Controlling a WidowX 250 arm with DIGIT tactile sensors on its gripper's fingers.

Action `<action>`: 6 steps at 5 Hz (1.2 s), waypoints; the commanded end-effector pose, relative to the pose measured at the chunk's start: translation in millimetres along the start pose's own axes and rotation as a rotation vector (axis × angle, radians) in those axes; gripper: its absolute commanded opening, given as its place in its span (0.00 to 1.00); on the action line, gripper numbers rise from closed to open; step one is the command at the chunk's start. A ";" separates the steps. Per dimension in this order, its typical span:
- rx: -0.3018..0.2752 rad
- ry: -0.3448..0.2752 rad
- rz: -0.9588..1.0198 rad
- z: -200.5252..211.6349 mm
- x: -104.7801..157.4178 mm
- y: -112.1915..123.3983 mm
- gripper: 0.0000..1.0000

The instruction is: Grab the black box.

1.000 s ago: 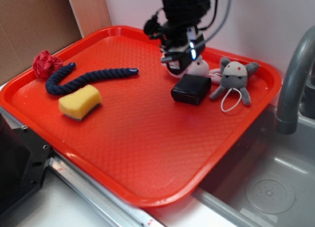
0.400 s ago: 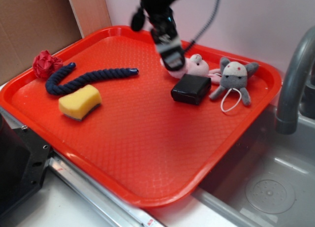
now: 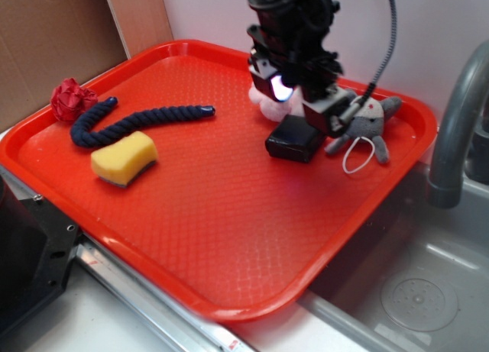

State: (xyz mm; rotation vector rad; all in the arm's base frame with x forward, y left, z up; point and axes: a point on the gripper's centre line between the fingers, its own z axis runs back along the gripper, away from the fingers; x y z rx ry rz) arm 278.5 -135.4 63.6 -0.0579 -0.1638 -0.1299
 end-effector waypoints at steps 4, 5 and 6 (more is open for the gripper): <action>-0.074 0.070 0.433 5.5 -10.5 25.8 1.00; -0.088 0.066 0.382 11.9 -11.1 20.3 1.00; -0.063 0.083 0.379 -0.4 -3.3 20.2 1.00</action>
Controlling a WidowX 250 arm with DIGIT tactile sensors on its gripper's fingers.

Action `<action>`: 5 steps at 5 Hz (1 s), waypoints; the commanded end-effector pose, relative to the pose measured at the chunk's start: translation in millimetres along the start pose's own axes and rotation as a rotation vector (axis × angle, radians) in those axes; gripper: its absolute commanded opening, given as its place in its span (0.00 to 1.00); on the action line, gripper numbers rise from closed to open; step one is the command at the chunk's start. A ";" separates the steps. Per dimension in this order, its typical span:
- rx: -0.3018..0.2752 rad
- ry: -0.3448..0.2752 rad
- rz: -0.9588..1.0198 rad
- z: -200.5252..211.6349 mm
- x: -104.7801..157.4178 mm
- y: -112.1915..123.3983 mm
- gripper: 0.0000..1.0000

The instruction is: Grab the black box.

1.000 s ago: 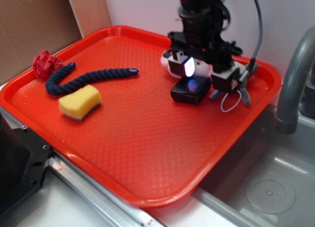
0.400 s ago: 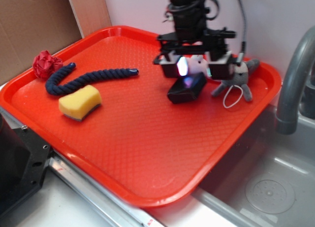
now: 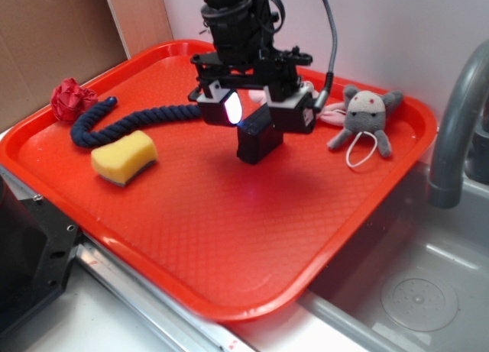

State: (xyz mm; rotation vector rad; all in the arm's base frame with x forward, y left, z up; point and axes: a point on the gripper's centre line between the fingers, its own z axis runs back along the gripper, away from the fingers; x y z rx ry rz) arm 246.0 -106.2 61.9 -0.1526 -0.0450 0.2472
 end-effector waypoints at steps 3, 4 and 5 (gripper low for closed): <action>0.136 0.056 -0.084 -22.8 56.4 -11.9 0.00; 0.116 0.052 -0.088 -19.8 51.9 -12.3 0.00; 0.111 0.032 -0.148 -5.6 49.0 -7.6 0.00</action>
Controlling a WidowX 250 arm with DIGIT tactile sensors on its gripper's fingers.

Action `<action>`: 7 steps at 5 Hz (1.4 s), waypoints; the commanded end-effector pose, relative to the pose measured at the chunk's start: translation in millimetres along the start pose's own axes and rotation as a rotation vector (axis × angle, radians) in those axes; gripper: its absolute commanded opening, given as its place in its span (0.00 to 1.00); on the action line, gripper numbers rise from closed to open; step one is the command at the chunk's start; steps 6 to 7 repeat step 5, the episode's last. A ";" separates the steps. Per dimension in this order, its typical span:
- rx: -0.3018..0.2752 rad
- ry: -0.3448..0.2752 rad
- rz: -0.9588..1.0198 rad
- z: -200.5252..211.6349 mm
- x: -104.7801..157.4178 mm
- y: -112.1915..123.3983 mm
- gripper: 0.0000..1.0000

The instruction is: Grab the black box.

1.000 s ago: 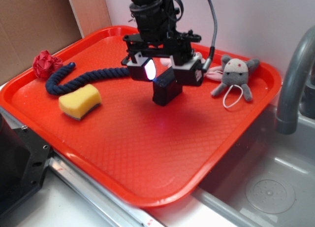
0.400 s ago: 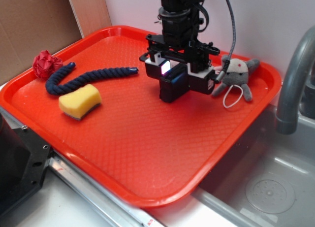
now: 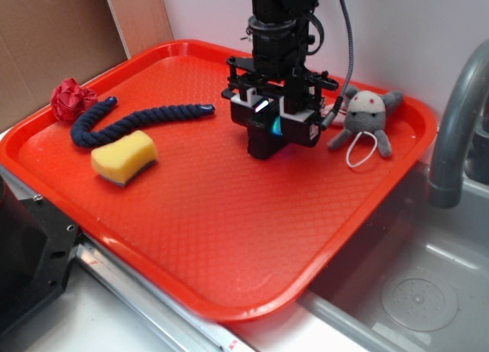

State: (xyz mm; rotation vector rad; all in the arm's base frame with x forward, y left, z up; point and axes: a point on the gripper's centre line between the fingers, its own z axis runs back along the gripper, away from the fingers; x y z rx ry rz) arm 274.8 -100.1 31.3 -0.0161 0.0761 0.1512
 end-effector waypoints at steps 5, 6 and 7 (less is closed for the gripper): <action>-0.001 -0.357 -0.205 196.7 -19.8 96.1 0.00; -0.001 -0.357 -0.205 196.7 -19.8 96.1 0.00; -0.001 -0.357 -0.205 196.7 -19.8 96.1 0.00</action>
